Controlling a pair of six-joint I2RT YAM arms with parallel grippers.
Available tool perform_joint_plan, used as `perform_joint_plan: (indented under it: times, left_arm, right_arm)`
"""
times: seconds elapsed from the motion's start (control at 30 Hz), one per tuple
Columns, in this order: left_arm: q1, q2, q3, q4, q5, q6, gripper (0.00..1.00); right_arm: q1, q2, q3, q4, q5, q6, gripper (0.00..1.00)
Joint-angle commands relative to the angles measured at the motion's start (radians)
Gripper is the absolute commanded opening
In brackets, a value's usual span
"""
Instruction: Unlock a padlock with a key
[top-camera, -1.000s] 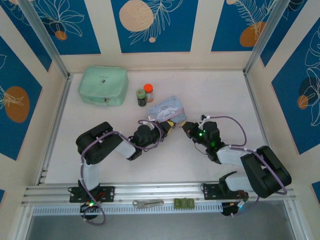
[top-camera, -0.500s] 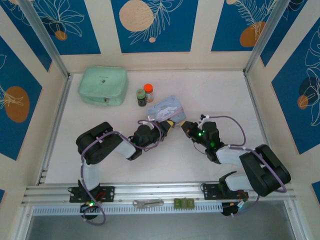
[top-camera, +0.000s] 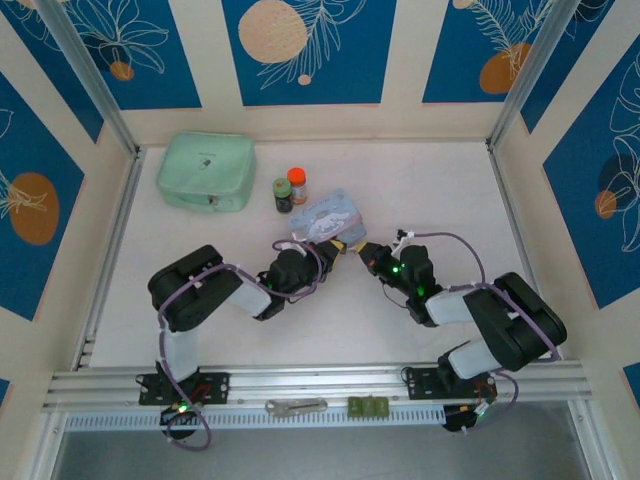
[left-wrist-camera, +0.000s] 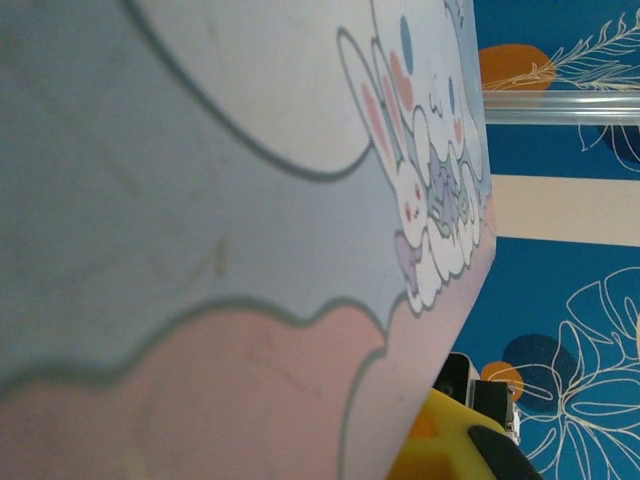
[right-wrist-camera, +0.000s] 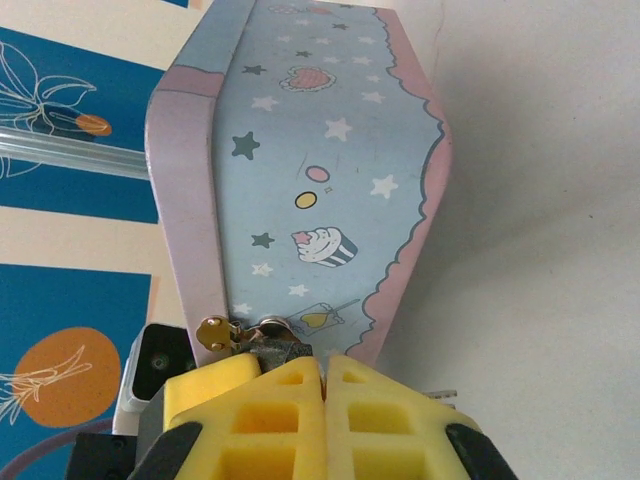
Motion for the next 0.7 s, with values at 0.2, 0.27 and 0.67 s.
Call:
perform_joint_plan:
  times: [0.2, 0.27, 0.67]
  left_arm:
    - [-0.028, -0.015, 0.085, 0.108, 0.061, -0.015, 0.0]
    - [-0.029, -0.008, 0.097, 0.103, 0.078, -0.013, 0.0]
    - [-0.028, 0.024, 0.128, 0.141, 0.184, -0.013, 0.0]
  right_arm:
    - [0.019, 0.001, 0.018, -0.064, -0.172, -0.091, 0.0]
    - [0.001, -0.004, 0.029, -0.081, -0.197, -0.103, 0.0]
    - [-0.099, 0.069, 0.141, -0.132, -0.504, -0.207, 0.0]
